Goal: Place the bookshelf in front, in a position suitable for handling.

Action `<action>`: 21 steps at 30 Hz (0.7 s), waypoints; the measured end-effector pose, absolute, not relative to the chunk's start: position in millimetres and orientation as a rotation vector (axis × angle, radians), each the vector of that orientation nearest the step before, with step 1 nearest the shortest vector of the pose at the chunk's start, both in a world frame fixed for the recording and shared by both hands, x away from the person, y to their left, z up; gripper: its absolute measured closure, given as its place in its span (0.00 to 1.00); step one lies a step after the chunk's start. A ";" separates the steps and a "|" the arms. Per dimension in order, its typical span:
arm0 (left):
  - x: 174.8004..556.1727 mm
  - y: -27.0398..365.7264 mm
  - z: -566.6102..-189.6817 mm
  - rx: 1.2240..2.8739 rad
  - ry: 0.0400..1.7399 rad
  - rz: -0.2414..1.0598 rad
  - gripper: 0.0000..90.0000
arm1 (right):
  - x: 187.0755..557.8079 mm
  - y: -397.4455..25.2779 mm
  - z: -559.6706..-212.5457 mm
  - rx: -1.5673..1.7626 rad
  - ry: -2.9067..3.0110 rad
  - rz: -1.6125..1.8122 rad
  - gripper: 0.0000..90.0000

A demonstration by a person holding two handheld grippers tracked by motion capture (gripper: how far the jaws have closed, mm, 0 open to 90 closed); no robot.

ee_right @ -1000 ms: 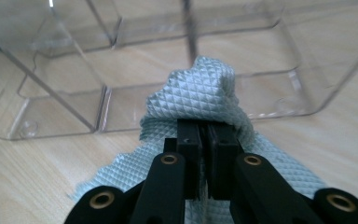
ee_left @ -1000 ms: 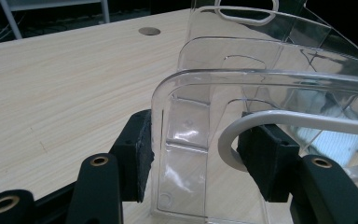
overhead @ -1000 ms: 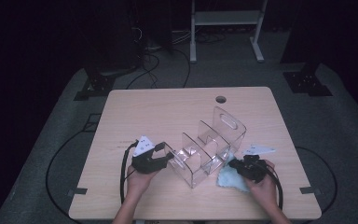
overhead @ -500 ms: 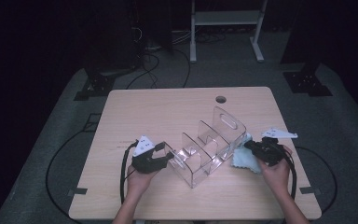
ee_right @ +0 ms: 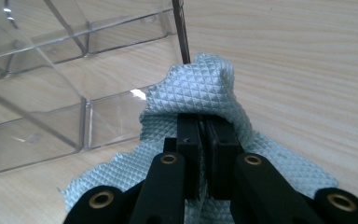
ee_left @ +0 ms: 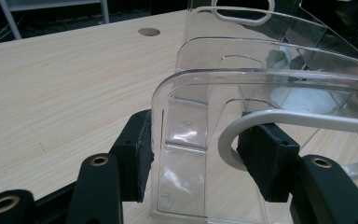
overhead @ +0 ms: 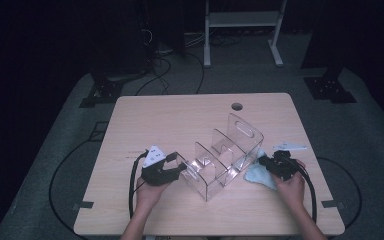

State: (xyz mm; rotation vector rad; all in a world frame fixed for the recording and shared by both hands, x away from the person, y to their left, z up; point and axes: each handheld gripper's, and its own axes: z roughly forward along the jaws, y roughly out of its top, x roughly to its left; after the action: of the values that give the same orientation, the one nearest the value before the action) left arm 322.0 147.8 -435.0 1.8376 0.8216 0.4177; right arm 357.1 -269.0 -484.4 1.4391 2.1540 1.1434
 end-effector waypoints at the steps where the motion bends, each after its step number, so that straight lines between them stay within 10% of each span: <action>1: 322.1 147.8 -435.0 1.837 0.823 0.416 0.51 | 354.0 -270.0 -482.9 1.433 2.152 1.158 0.95; 21: 319.4 144.8 -435.6 1.831 0.841 0.442 0.51 | 246.6 -200.6 -424.5 1.000 2.302 1.455 0.95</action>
State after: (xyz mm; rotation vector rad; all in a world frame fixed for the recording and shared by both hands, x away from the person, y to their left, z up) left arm 319.4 144.8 -435.6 1.8314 0.8411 0.4425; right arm 246.6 -200.6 -424.5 0.9996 2.3017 1.4546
